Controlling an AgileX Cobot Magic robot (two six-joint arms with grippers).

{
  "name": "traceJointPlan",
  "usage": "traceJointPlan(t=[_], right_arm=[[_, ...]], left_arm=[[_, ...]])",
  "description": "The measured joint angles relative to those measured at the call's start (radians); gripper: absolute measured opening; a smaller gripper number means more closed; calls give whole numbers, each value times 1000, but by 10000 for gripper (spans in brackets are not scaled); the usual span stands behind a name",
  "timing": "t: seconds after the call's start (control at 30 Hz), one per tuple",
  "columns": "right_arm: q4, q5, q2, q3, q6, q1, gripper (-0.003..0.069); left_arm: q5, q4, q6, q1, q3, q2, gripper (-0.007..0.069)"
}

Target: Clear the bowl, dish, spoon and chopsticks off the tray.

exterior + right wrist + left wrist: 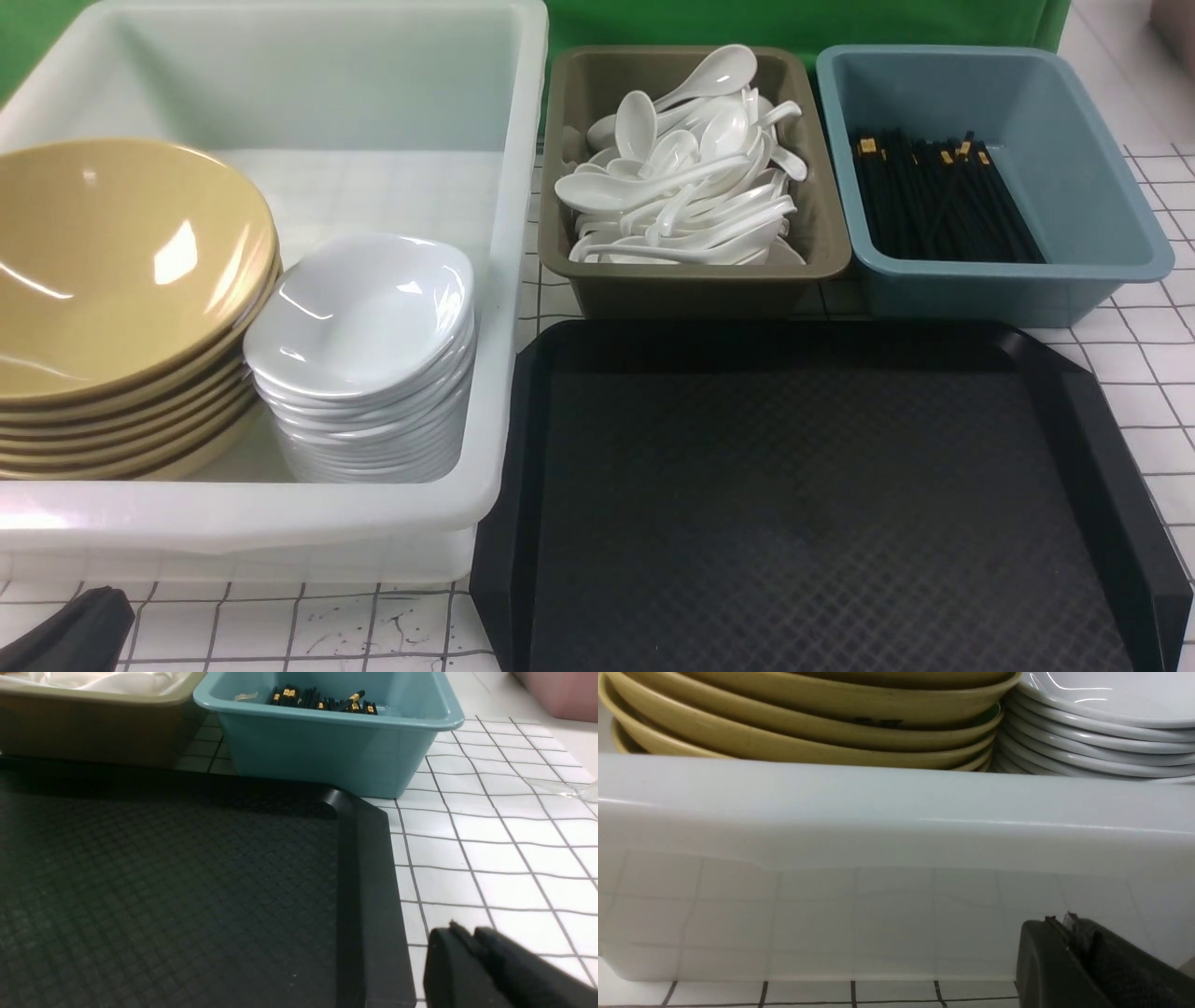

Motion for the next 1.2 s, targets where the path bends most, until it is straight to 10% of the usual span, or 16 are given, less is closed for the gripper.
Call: traceJointPlan(t=[1.2], right_arm=[[0,0,0,0,0,0,129]], left_arm=[[-3,0,0,0,0,0,-12]])
